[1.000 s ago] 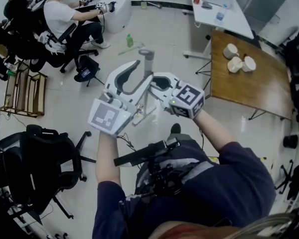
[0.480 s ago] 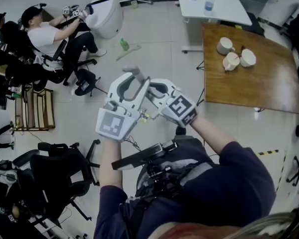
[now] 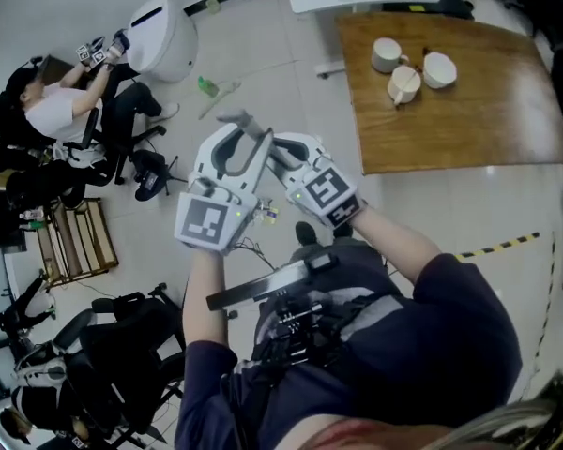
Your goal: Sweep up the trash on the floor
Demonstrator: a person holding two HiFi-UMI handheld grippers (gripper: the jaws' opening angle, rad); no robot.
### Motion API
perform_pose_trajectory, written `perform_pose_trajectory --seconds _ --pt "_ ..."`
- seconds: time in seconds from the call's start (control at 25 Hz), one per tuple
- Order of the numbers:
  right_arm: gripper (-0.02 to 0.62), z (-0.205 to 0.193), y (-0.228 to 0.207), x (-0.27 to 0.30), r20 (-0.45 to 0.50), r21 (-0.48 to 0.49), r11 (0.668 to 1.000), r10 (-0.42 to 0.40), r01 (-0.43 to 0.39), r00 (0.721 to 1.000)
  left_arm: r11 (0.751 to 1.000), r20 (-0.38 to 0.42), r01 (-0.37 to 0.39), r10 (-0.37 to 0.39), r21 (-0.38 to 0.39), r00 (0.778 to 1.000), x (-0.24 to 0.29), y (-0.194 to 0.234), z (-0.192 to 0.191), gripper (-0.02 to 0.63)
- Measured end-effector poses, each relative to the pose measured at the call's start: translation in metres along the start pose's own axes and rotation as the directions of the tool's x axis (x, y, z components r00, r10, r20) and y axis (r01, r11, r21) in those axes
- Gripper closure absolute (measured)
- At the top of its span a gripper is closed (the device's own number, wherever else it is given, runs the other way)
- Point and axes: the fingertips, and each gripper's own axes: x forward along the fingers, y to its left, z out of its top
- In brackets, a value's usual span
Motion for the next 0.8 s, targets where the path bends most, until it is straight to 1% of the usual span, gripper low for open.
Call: perform_pose_trajectory --seconds 0.08,0.2,0.4,0.48,0.56,0.68,0.8 --pt "0.483 -0.005 -0.018 -0.005 0.001 0.043 0.997 -0.061 0.061 0.998 0.999 -0.005 0.041 -0.041 0.01 0.999 0.019 -0.007 -0.003 0.476" --pt "0.482 -0.018 -0.048 -0.016 -0.011 0.098 0.985 -0.145 0.145 0.989 0.995 -0.029 0.091 -0.09 0.027 0.995 0.05 -0.02 -0.012 0.476" --pt "0.482 -0.04 -0.078 -0.023 -0.041 0.117 0.965 -0.23 0.233 0.972 0.984 -0.056 0.174 -0.172 0.038 0.984 0.078 -0.033 -0.03 0.474" --pt "0.482 -0.048 -0.092 -0.024 -0.06 0.119 0.95 -0.282 0.288 0.957 0.977 -0.039 0.211 -0.21 0.019 0.977 0.087 -0.034 -0.034 0.474" --pt "0.482 -0.056 -0.105 -0.022 -0.082 0.115 0.935 -0.327 0.335 0.941 0.966 -0.014 0.256 -0.256 -0.024 0.967 0.096 -0.031 -0.04 0.474" --pt "0.482 -0.067 -0.12 -0.014 -0.115 0.093 0.92 -0.371 0.382 0.921 0.942 0.017 0.324 -0.324 -0.082 0.946 0.111 -0.025 -0.052 0.474" --pt "0.484 -0.075 -0.138 -0.009 -0.147 0.07 0.901 -0.415 0.428 0.898 0.916 0.042 0.386 -0.384 -0.107 0.923 0.127 -0.02 -0.061 0.474"
